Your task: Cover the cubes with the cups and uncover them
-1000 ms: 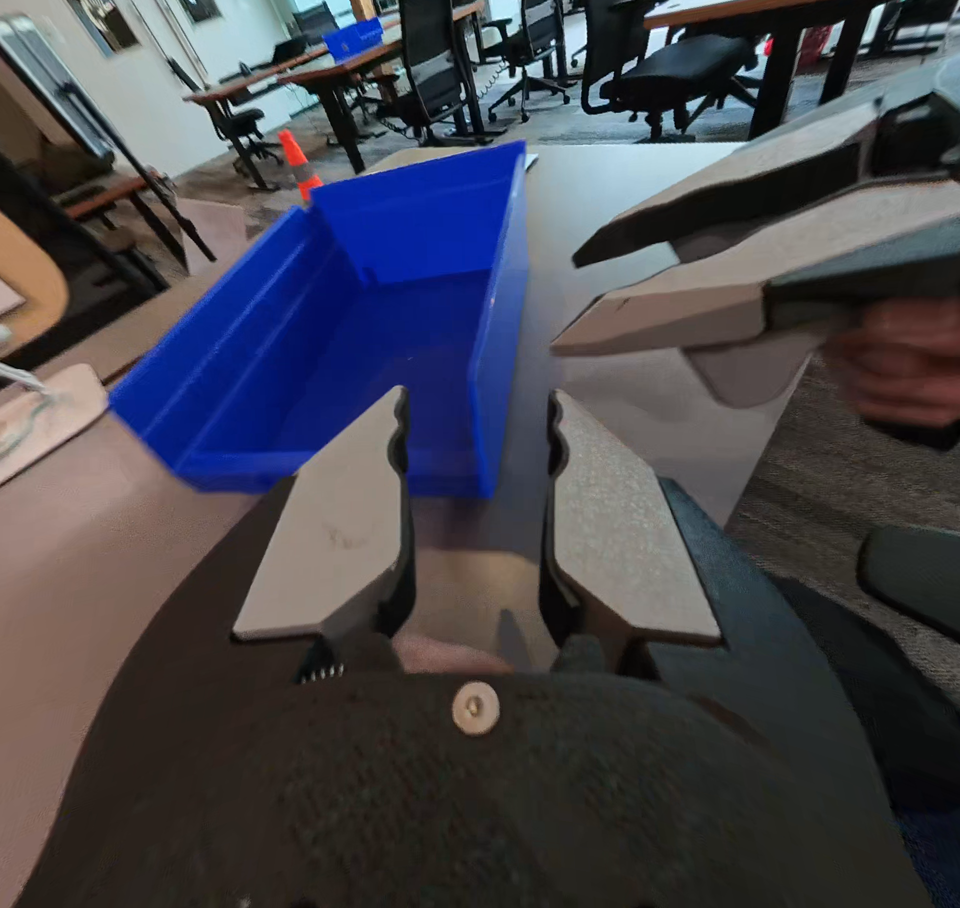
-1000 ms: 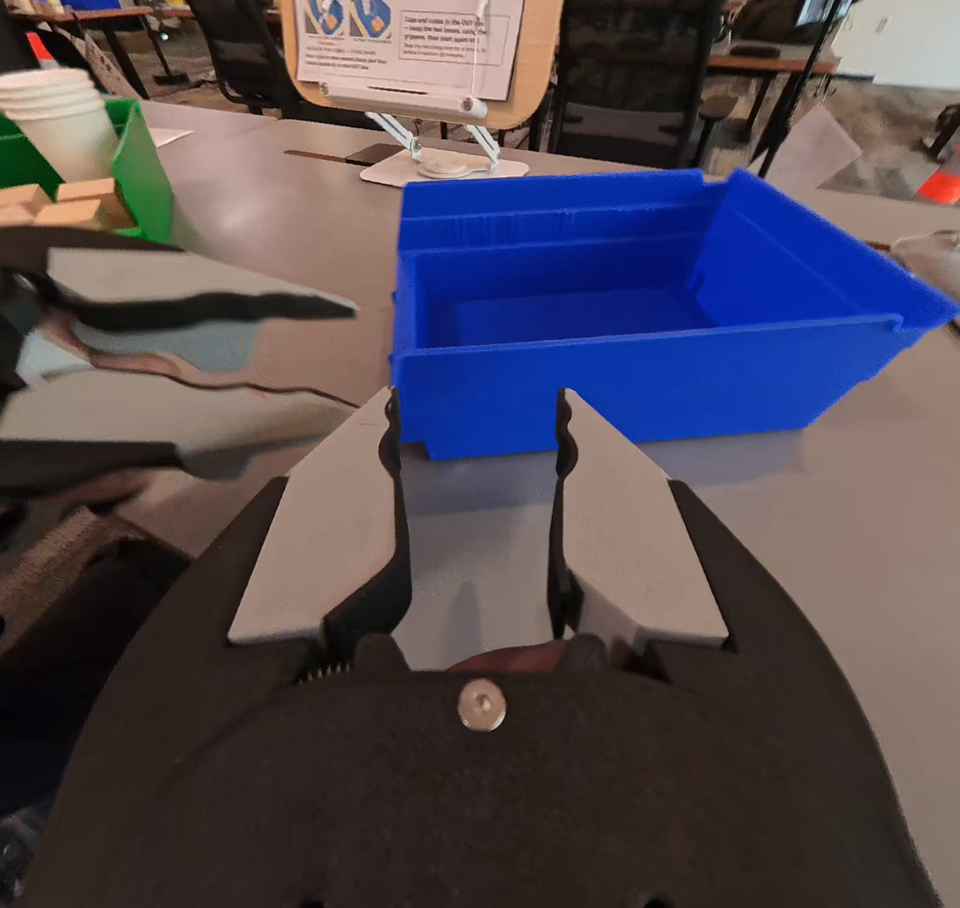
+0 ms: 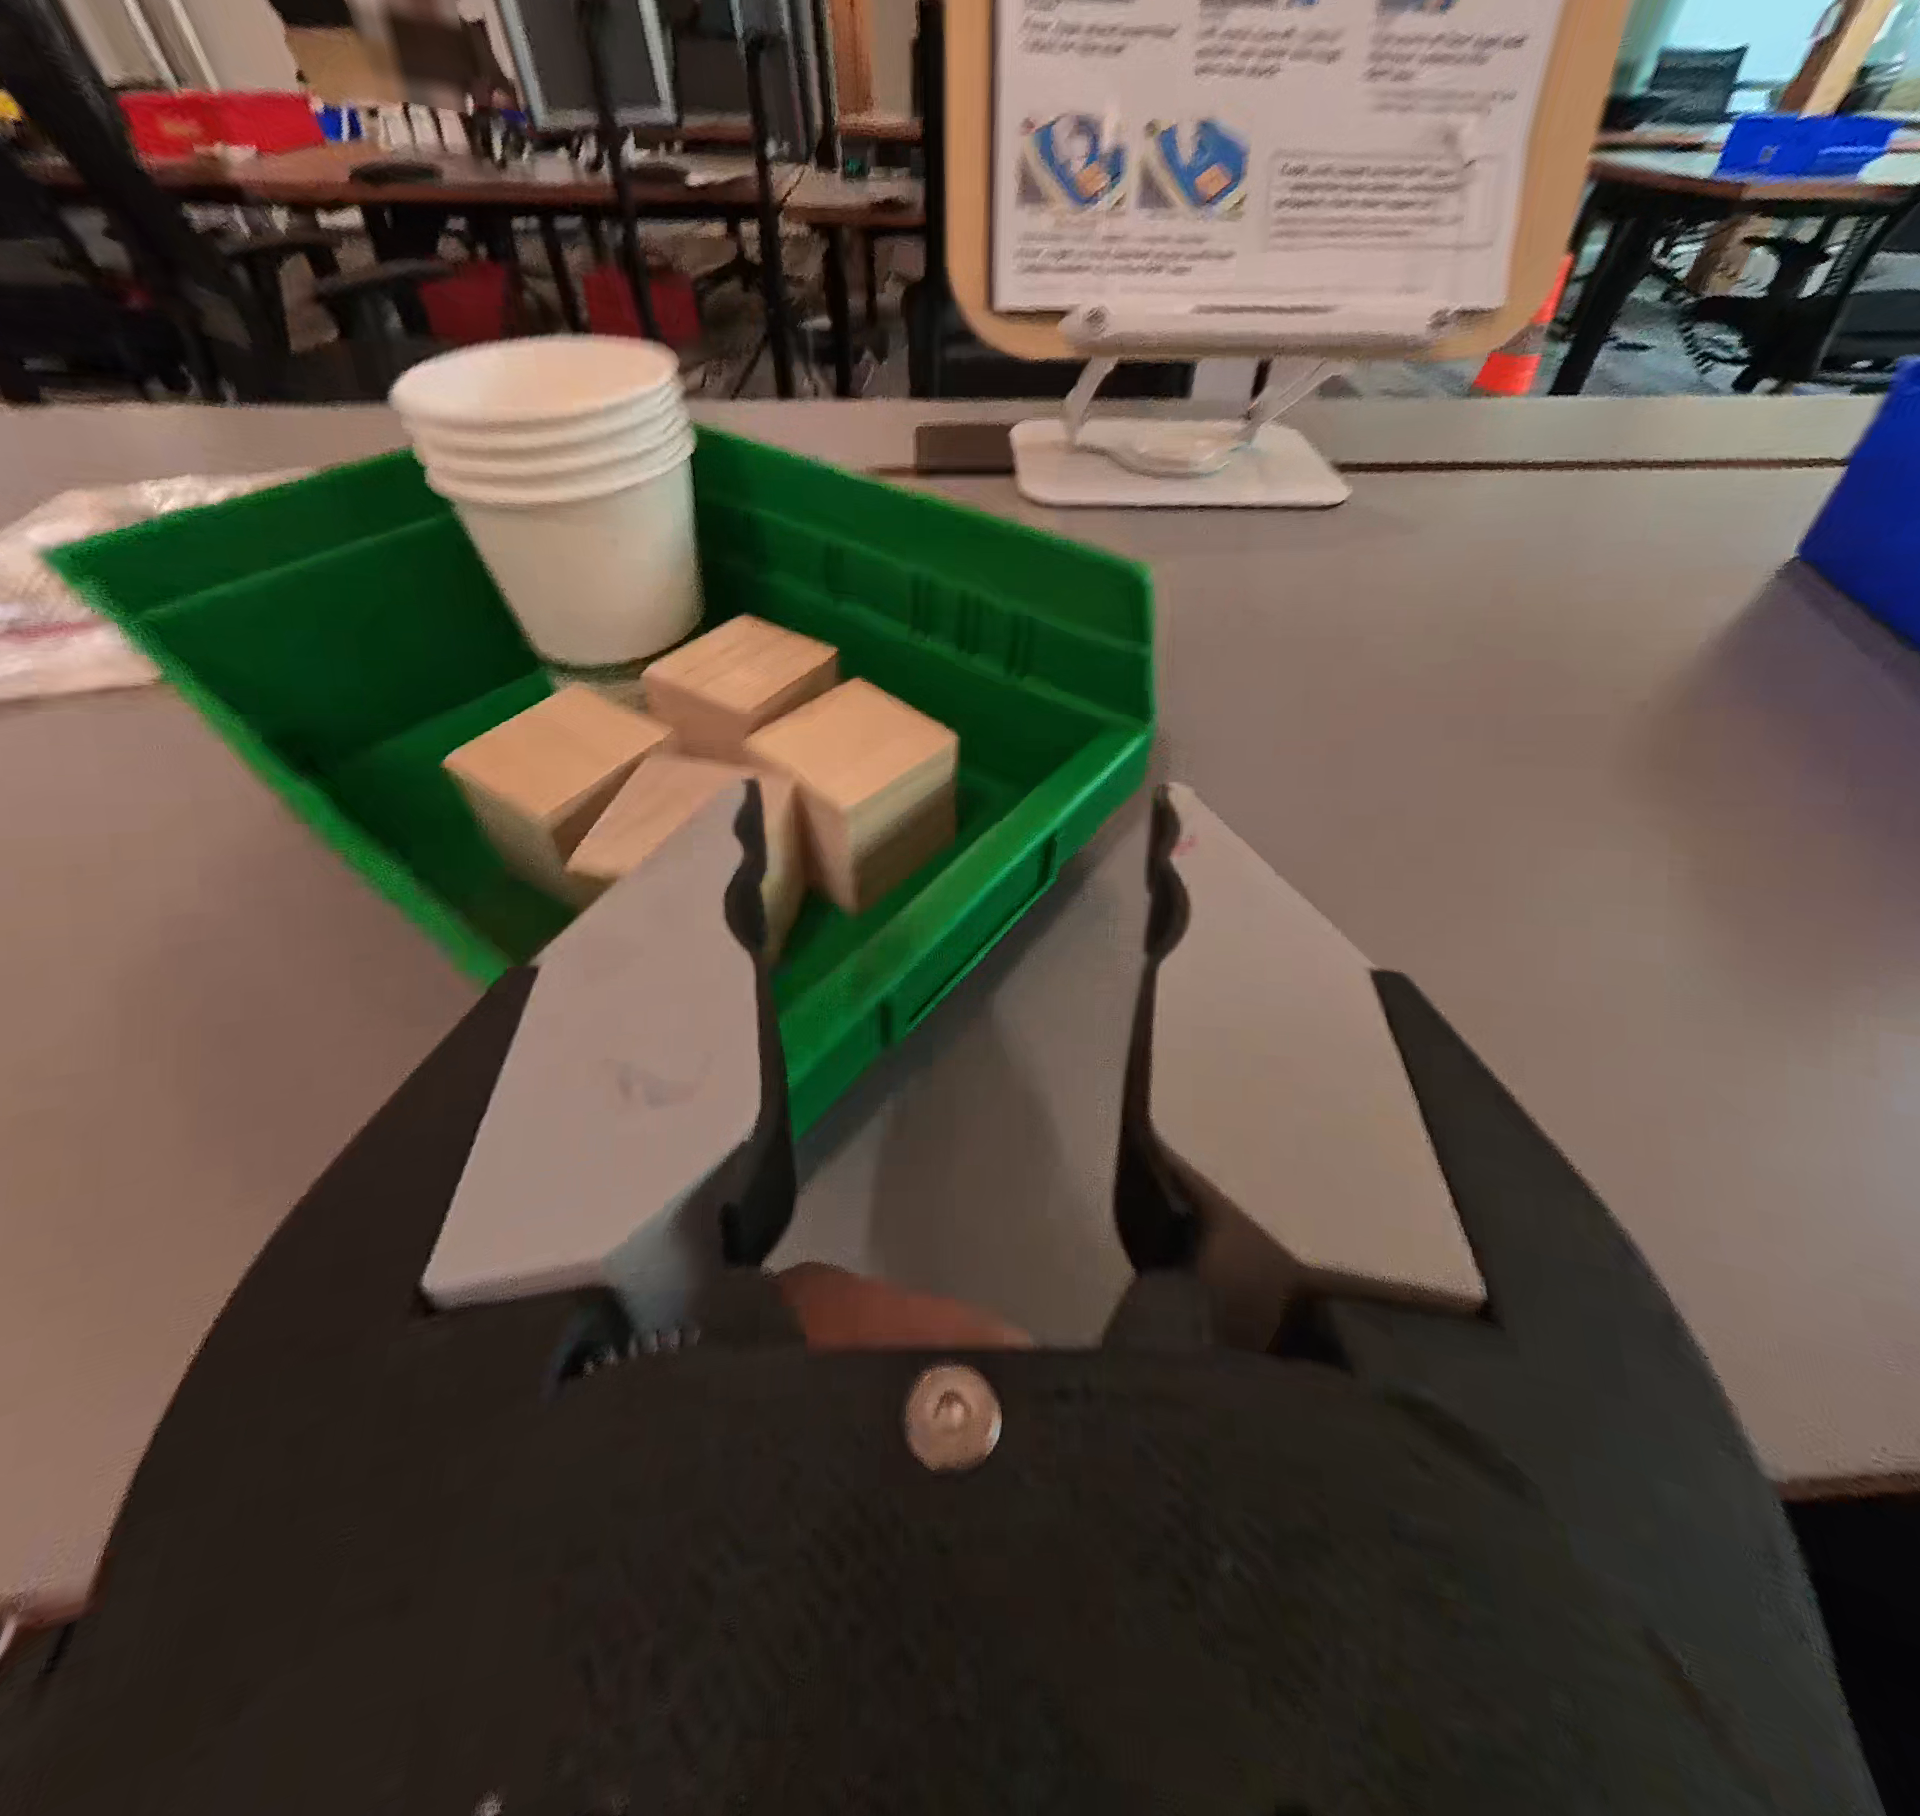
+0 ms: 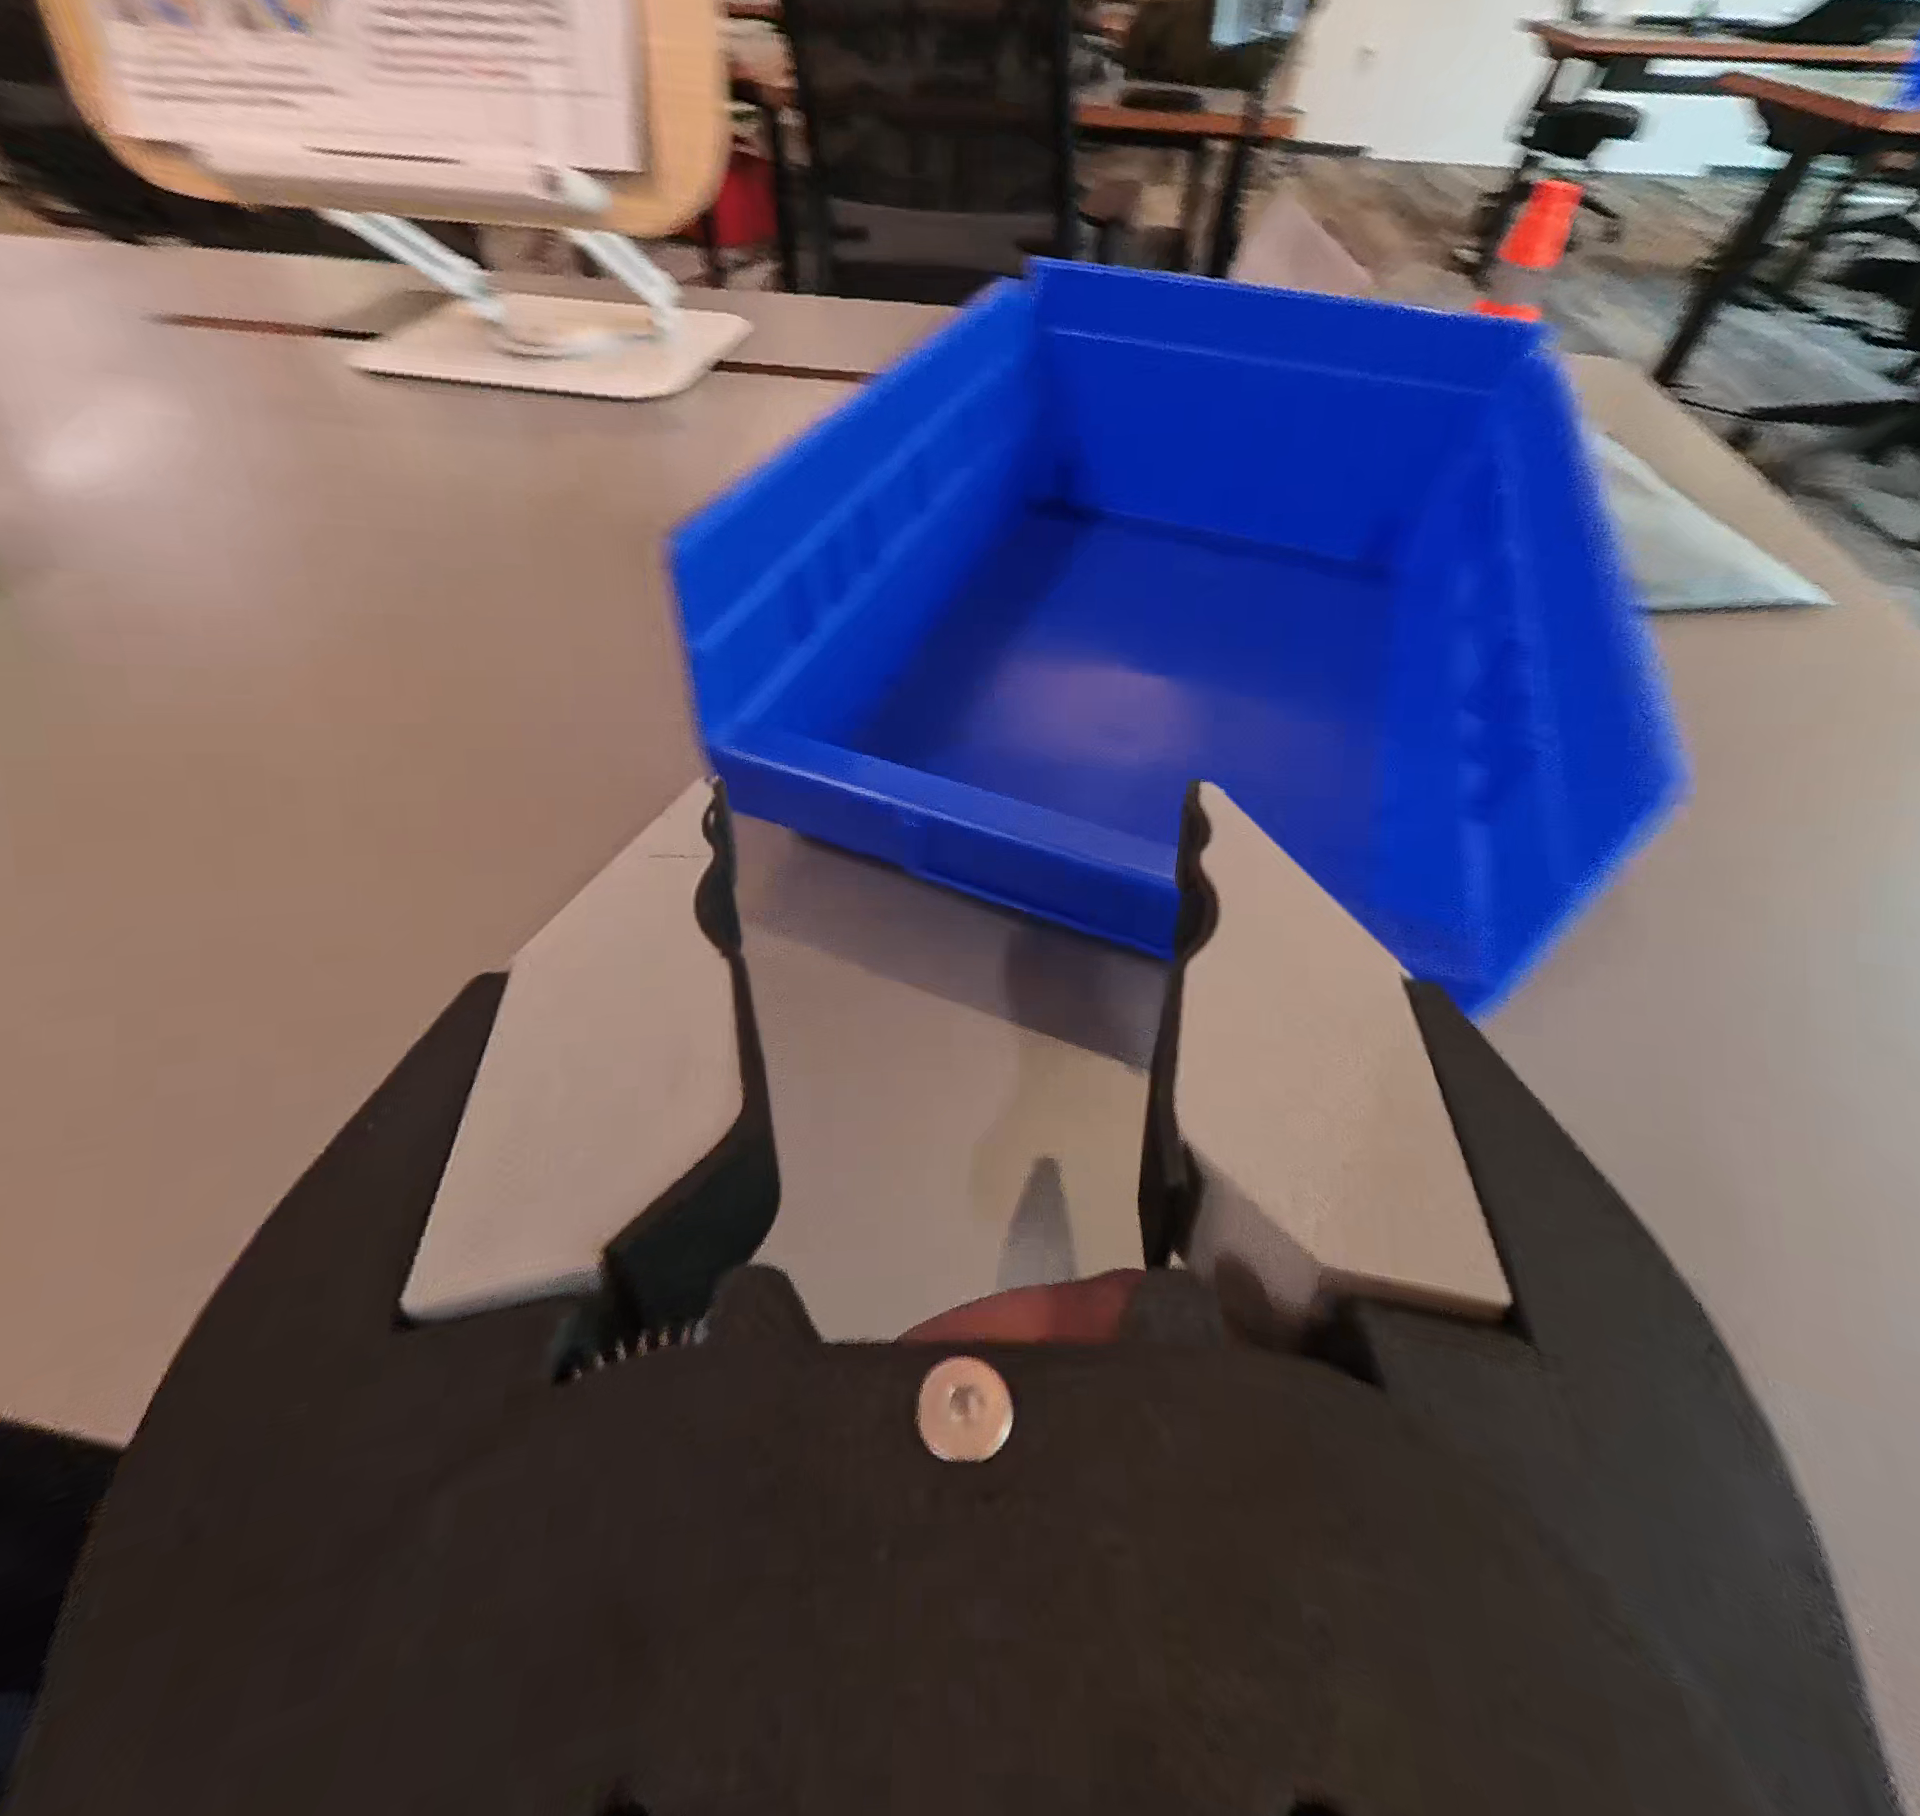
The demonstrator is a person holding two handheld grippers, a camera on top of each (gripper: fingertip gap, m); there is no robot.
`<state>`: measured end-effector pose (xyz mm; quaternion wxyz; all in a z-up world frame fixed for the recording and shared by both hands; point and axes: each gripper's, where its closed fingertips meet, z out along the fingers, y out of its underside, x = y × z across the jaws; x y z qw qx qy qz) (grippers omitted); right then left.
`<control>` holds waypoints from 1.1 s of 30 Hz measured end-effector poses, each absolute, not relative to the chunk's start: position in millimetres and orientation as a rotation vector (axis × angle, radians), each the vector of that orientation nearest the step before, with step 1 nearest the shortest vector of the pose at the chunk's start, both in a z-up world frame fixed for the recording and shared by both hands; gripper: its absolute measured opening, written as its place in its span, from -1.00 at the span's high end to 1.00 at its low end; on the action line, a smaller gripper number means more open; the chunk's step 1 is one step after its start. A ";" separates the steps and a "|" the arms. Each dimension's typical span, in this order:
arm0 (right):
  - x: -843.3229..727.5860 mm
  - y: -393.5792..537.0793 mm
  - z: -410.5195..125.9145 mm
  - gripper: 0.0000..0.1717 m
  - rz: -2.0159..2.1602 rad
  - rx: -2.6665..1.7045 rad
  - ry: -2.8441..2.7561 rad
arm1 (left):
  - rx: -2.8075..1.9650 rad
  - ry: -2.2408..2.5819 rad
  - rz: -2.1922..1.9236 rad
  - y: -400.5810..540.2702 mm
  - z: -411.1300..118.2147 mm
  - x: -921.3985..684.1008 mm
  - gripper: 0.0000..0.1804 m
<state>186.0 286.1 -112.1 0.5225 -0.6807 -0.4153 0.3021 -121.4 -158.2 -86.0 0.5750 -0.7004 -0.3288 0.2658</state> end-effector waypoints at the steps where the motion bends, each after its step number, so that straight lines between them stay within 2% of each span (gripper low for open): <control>1: 175.2 275.0 -110.5 0.02 0.766 -1.608 -1.027 | -1.636 -0.728 0.629 -140.2 -78.6 -118.9 0.10; 6: 114.1 250.8 -114.4 0.02 0.728 -1.541 -1.141 | -1.791 -0.668 0.593 -42.4 -95.3 -140.5 -0.05; 10: 85.8 254.6 -138.4 0.20 0.597 -1.585 -1.155 | -1.831 -0.735 0.774 -11.0 -115.4 -178.9 0.09; 11: 82.6 259.6 -143.8 0.23 0.549 -1.591 -1.152 | -1.811 -0.769 0.851 -15.6 -116.4 -190.2 0.22; 13: 77.7 269.3 -151.1 0.26 0.485 -1.621 -1.163 | -1.758 -0.789 0.963 -30.5 -113.1 -204.1 0.71; 14: 76.9 276.4 -150.6 0.34 0.465 -1.623 -1.150 | -1.754 -0.765 0.910 -30.3 -114.3 -202.8 0.71; 15: 78.5 284.6 -149.4 0.53 0.435 -1.617 -1.141 | -1.750 -0.759 0.860 -31.6 -114.8 -200.7 0.71; 16: 79.4 289.8 -149.1 0.55 0.418 -1.597 -1.162 | -1.766 -0.715 0.847 -33.6 -114.9 -197.7 0.71; 18: 84.7 298.8 -152.5 0.89 0.428 -1.600 -1.183 | -1.807 -0.628 0.809 -39.5 -115.7 -187.5 0.72; 20: 103.7 323.8 -152.1 0.97 0.367 -1.631 -1.114 | -1.862 -0.536 0.715 -46.0 -116.4 -174.8 0.72; 26: 132.7 353.5 -150.6 0.98 0.522 -1.739 -0.985 | -1.901 -0.327 0.491 -65.9 -118.1 -163.3 0.74; 29: 133.5 350.6 -153.2 0.91 0.442 -1.718 -1.025 | -1.891 -0.261 0.341 -76.6 -119.0 -164.7 0.72; 30: 135.8 351.2 -152.9 0.95 0.386 -1.706 -1.022 | -1.891 -0.256 0.317 -81.7 -118.9 -166.0 0.73; 33: 142.5 350.7 -143.4 0.89 0.310 -1.645 -0.971 | -1.862 -0.282 0.331 -94.1 -117.5 -171.3 0.75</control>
